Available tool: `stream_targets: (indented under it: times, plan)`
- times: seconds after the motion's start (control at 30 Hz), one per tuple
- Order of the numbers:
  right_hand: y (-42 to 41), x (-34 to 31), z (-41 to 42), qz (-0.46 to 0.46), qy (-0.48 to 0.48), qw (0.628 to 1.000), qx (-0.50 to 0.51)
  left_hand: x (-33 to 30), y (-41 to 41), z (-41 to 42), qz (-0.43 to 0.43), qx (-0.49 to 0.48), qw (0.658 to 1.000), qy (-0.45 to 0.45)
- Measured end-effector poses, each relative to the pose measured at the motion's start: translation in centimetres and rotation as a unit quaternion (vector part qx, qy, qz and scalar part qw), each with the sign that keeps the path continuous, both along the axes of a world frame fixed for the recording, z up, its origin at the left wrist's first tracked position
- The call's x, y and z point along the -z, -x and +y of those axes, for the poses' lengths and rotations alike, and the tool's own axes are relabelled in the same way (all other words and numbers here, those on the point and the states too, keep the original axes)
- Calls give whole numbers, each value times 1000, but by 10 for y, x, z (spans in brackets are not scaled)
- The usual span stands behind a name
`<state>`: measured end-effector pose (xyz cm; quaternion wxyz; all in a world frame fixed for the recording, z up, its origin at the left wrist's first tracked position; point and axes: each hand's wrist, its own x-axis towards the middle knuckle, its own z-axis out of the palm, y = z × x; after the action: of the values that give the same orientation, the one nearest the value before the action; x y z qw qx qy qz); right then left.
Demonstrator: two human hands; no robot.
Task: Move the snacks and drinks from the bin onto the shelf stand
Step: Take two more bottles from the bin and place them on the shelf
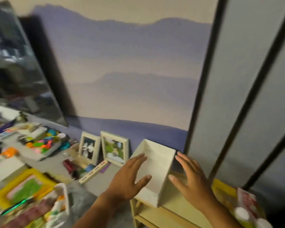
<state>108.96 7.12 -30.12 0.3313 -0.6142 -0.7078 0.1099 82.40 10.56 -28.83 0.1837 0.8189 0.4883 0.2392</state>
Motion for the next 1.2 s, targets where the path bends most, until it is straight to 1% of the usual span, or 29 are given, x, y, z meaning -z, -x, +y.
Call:
stream_targets:
  times: [0.13, 0.3, 0.5, 0.63, 0.73, 0.87, 1.07, 1.2]
  plan:
    - [105, -11, 19, -23, 17, 995, -97, -14, 106, -26, 4, -98, 995, -17]
    - [260, -22, 16, -10, 14, 975, -220, -22, 239, -70, 15, -194, 981, -25]
    - [434, -18, -7, -25, 8, 955, -294, -18, 389, -123, 4, -259, 966, -18]
    - [516, -4, -14, -11, 16, 948, -317, -7, 473, -146, 24, -296, 955, 16]
    - [552, 12, -19, -15, 49, 946, -321, 3, 512, -152, 23, -303, 952, 37]
    - [570, 39, -4, -18, 90, 947, -308, 29, 537, -133, 18, -297, 952, 71]
    - [563, 96, 42, -14, 162, 955, -247, 74, 550, -71, 20, -264, 957, 117]
    - [562, 151, 74, -27, 230, 949, -212, 123, 557, -17, 29, -232, 957, 171]
